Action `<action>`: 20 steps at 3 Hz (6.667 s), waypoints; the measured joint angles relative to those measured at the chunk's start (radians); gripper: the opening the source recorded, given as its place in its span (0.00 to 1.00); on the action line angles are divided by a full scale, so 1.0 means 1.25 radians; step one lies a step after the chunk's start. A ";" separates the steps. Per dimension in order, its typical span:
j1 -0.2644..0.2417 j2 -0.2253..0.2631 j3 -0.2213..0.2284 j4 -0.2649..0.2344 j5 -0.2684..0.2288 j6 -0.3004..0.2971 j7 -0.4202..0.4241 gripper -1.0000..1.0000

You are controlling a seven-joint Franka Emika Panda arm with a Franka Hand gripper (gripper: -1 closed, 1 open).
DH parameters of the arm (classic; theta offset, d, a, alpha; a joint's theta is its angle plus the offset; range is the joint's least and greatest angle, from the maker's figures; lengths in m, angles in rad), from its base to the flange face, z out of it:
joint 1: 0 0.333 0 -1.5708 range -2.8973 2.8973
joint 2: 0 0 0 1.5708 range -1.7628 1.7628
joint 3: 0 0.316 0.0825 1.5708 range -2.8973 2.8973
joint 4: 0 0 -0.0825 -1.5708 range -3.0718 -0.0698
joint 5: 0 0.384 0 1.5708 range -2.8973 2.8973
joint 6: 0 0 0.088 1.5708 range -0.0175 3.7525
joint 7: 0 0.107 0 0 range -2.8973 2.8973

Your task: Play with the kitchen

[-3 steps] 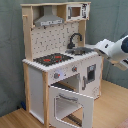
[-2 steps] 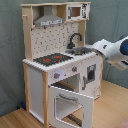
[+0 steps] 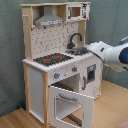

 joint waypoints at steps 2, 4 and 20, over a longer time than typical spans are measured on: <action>-0.004 -0.127 0.000 0.099 -0.064 -0.002 -0.072 1.00; -0.011 -0.259 0.000 0.188 -0.138 0.010 -0.143 1.00; -0.138 -0.579 0.022 0.103 -0.201 0.638 0.888 1.00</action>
